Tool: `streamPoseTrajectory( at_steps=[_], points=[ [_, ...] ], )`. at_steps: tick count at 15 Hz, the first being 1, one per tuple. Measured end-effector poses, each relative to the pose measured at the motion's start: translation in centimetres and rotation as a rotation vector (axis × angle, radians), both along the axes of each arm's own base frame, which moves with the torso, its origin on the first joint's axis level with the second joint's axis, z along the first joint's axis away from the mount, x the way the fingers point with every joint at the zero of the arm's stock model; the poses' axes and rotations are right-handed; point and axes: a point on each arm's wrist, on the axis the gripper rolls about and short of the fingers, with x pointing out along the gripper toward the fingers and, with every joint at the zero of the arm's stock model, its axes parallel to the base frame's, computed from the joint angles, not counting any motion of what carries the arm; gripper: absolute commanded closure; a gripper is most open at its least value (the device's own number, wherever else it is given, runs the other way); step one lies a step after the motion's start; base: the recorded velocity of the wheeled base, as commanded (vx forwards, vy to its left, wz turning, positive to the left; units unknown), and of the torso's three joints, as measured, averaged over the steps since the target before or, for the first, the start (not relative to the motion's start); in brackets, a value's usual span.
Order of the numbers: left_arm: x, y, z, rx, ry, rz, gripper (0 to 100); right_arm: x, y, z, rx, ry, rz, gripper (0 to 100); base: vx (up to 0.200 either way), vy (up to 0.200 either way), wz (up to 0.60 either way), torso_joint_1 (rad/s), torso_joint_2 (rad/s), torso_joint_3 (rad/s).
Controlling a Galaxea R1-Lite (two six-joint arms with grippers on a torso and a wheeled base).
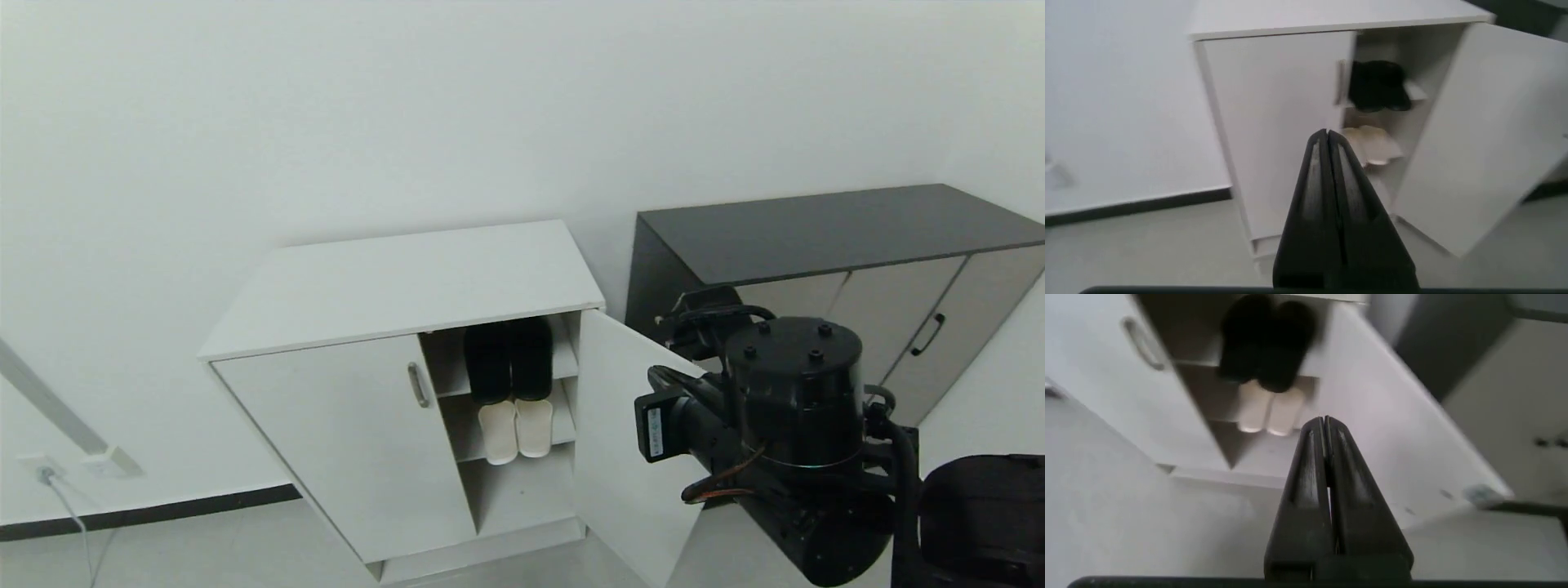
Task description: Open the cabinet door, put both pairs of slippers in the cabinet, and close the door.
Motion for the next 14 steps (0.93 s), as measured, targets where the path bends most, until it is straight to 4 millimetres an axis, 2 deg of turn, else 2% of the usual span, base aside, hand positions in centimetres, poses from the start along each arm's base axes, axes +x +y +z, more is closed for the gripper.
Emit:
streamPoseTrajectory(
  at_steps=[8, 13, 14],
  points=[
    [0.00, 0.00, 0.00, -0.003, 0.000, 0.000, 100, 0.66, -0.51, -0.01, -0.003, 0.000, -0.017, 100, 0.000, 0.000, 0.00, 0.000, 0.00, 0.000],
    [0.00, 0.00, -0.01, -0.003, 0.000, 0.001, 100, 0.70, -0.53, -0.04, -0.003, 0.002, -0.011, 100, -0.200, 0.000, 0.00, 0.007, 0.00, 0.001],
    [0.00, 0.00, 0.00, -0.003, 0.000, 0.001, 100, 0.68, -0.51, -0.03, -0.003, 0.001, -0.010, 100, 0.000, 0.000, 0.00, 0.000, 0.00, 0.000]
  ],
)
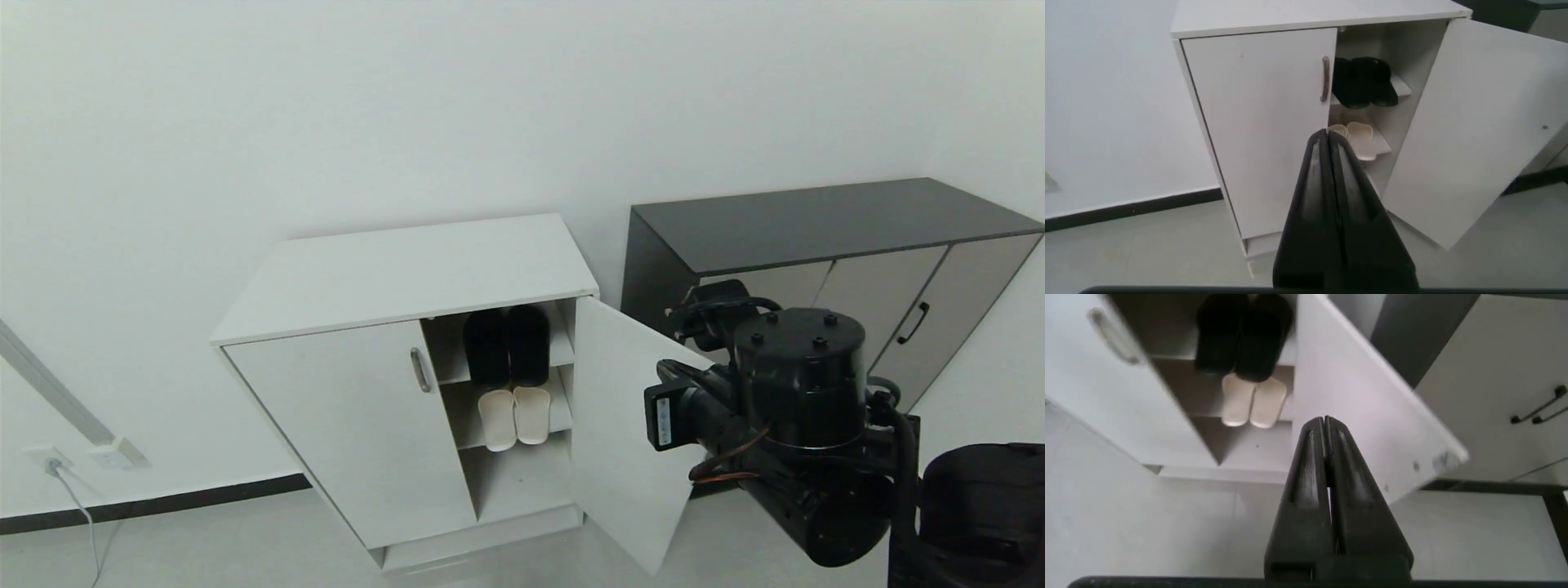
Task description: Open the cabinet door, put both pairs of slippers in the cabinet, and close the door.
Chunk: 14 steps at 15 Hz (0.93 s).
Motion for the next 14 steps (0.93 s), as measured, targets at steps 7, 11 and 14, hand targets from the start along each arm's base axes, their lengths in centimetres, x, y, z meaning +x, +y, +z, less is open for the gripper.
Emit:
streamPoseTrajectory(
  at_steps=[7, 11, 14],
  points=[
    [0.0, 0.0, 0.0, 0.001, 0.000, 0.000, 100, 1.7, -0.9, 0.7, 0.011, -0.011, -0.019, 100, 0.000, 0.000, 0.00, 0.000, 0.00, 0.000],
    [0.0, 0.0, 0.0, 0.001, 0.000, 0.000, 100, 5.5, -2.5, 1.9, 0.004, 0.000, -0.110, 100, 0.000, 0.000, 0.00, 0.000, 0.00, 0.000],
    [0.0, 0.0, 0.0, 0.001, 0.000, -0.001, 100, 8.8, -3.8, 3.1, 0.027, 0.000, -0.150, 100, 0.000, 0.000, 0.00, 0.000, 0.00, 0.000]
  ],
)
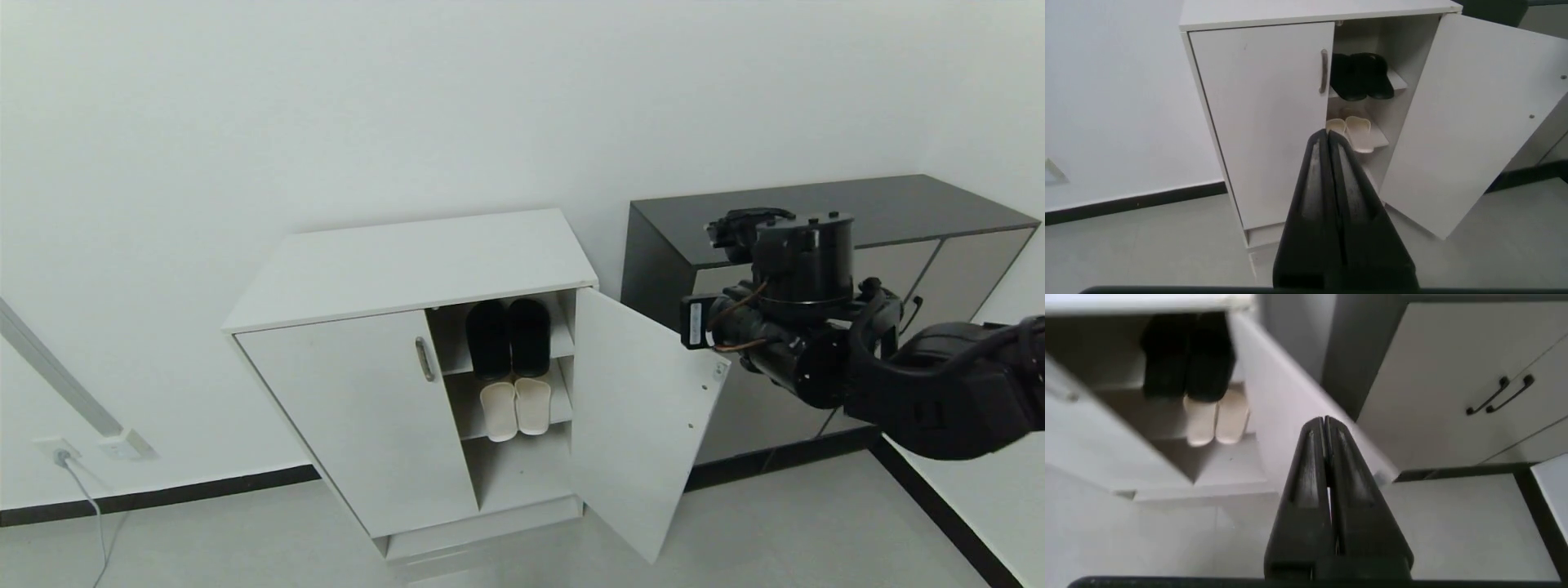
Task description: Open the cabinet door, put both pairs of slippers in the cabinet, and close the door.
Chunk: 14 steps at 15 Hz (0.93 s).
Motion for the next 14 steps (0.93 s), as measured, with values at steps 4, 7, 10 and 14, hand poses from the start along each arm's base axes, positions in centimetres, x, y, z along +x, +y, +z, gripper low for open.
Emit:
streamPoseTrajectory(
  at_steps=[4, 7, 10, 14],
  points=[
    [0.0, 0.0, 0.0, 0.000, 0.000, 0.001, 100, 4.2, -1.4, -0.4, 0.015, -0.002, -0.060, 100, 0.000, 0.000, 0.00, 0.000, 0.00, 0.000],
    [0.0, 0.0, 0.0, 0.000, 0.000, 0.001, 100, 6.4, -1.7, -2.4, 0.023, 0.038, -0.077, 100, 0.000, 0.000, 0.00, 0.000, 0.00, 0.000],
    [0.0, 0.0, 0.0, 0.000, 0.000, 0.000, 100, 7.8, -2.0, -4.5, 0.010, 0.081, -0.090, 100, 0.000, 0.000, 0.00, 0.000, 0.00, 0.000],
    [0.0, 0.0, 0.0, 0.000, 0.000, 0.002, 100, 8.9, -2.2, -6.6, 0.013, 0.126, -0.098, 100, 0.000, 0.000, 0.00, 0.000, 0.00, 0.000]
  ],
)
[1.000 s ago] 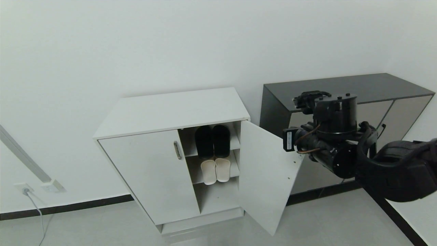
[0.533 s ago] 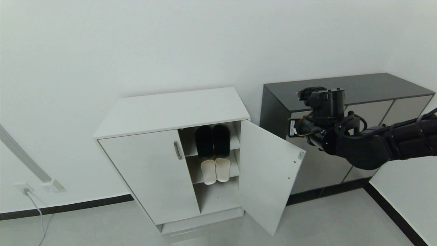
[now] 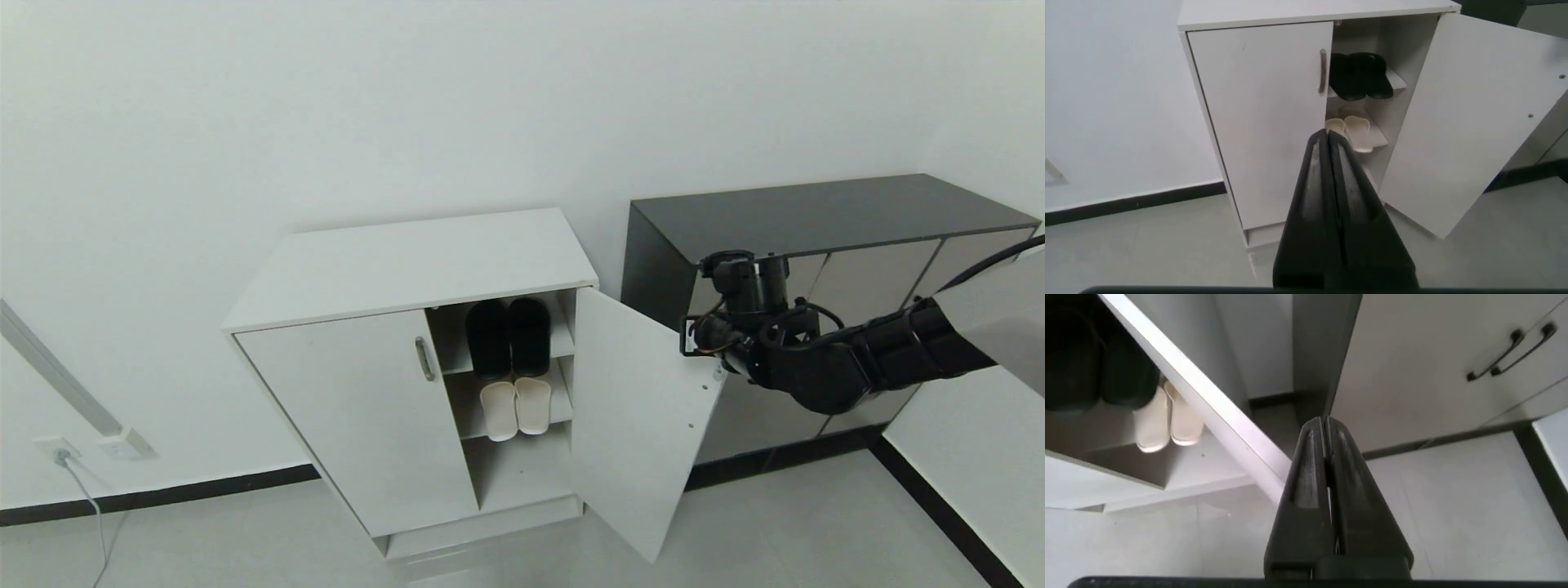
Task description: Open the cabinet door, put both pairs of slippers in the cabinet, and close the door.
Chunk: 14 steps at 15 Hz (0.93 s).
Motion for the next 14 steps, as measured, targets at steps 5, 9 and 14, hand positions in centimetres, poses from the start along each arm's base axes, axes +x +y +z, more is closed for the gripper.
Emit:
streamPoseTrajectory(
  at_steps=[5, 9, 14],
  points=[
    [0.0, 0.0, 0.0, -0.001, 0.000, 0.000, 100, 0.6, -0.2, -1.0, -0.005, 0.018, -0.009, 100, 0.000, 0.000, 0.00, 0.000, 0.00, 0.000],
    [0.0, 0.0, 0.0, -0.001, 0.000, 0.000, 100, 0.4, 0.3, -1.2, 0.004, 0.024, -0.002, 100, 0.000, 0.000, 0.00, 0.000, 0.00, 0.000],
    [0.0, 0.0, 0.0, 0.000, 0.000, 0.000, 100, -2.7, 3.2, -1.2, -0.012, 0.049, 0.096, 100, 0.000, 0.000, 0.00, 0.000, 0.00, 0.000]
  ],
)
